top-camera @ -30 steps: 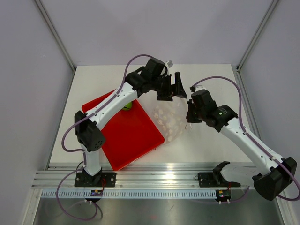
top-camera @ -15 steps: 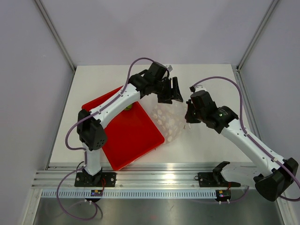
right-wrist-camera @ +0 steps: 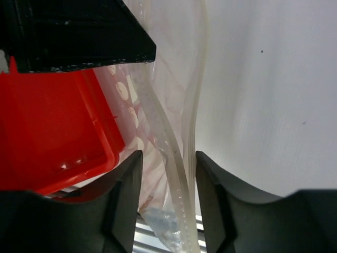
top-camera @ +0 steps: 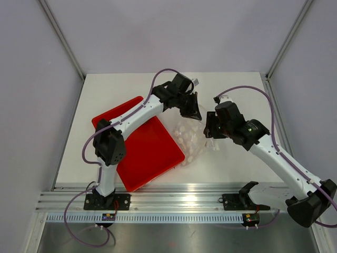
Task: Place the food in the zip-top bag and seal the zipper
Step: Open the zipper of the food storage bag at the center of the board.
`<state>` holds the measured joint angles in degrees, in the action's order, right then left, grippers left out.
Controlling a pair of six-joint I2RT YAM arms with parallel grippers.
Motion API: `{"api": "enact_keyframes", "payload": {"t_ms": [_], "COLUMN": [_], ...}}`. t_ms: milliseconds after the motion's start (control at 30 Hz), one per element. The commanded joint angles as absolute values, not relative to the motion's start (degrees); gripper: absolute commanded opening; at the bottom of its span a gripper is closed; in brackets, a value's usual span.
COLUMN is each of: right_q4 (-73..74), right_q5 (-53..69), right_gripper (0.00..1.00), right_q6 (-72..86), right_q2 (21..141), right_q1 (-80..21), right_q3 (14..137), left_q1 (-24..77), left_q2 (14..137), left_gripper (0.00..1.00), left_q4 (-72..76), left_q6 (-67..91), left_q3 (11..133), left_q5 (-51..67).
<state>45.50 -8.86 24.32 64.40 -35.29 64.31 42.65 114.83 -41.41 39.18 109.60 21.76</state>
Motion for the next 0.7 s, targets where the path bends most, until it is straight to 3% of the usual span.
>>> {"api": "enact_keyframes", "payload": {"t_ms": [0,233,667], "right_q4": [46.1,50.5,50.6], "right_q5": [-8.0,-17.1,-15.3], "right_gripper": [0.55,0.68,0.65], "right_q6": [24.3,27.7,30.6], "right_q2": [62.1,60.4,63.7], "right_q1": [-35.9,-35.8,-32.3], "right_q3": [68.9,73.6,75.2], "left_q1": [41.8,41.1,41.1], "left_q2": [114.5,112.2,104.1], "left_gripper": [0.00,0.00,0.00], "left_q4": [-38.6,-38.8,-37.7], "left_q6": [35.9,31.6,28.2], "left_q3": [112.1,111.4,110.1], "left_q5": [27.4,32.4,40.2]}}
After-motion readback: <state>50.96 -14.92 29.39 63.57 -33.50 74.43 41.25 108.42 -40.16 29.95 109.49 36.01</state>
